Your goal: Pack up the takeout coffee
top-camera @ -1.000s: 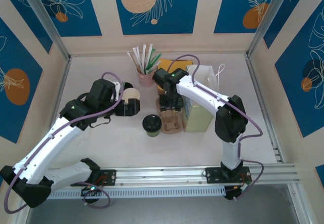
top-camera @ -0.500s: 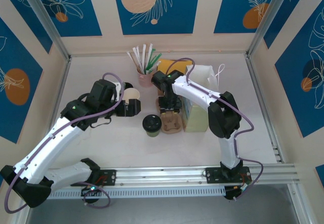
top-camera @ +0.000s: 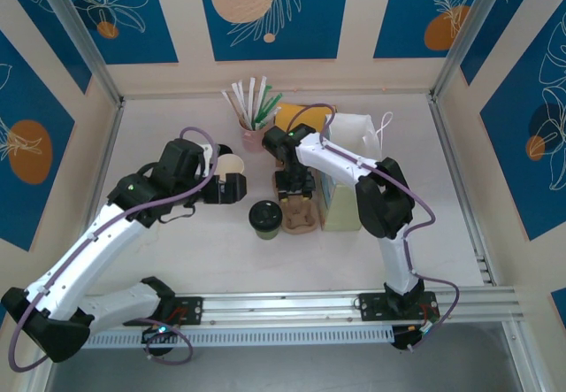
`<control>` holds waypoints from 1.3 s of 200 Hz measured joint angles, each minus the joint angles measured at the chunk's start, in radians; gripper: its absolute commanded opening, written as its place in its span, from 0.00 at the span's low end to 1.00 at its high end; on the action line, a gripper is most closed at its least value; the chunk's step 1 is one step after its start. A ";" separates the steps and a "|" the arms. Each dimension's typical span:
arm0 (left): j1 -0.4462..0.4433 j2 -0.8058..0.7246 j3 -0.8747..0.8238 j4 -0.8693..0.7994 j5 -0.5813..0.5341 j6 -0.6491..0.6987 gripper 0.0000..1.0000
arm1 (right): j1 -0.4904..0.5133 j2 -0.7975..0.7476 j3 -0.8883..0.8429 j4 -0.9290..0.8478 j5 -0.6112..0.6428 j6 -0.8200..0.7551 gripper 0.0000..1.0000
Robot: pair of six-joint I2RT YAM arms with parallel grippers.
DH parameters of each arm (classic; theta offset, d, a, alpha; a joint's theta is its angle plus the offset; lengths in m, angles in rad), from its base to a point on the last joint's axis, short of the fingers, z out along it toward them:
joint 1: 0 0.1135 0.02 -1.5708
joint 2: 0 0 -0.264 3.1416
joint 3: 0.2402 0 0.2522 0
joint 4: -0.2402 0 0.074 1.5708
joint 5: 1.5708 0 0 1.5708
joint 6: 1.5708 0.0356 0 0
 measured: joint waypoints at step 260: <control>0.000 0.029 0.000 0.001 0.000 0.000 1.00 | -0.042 0.021 -0.009 -0.003 0.013 -0.064 0.45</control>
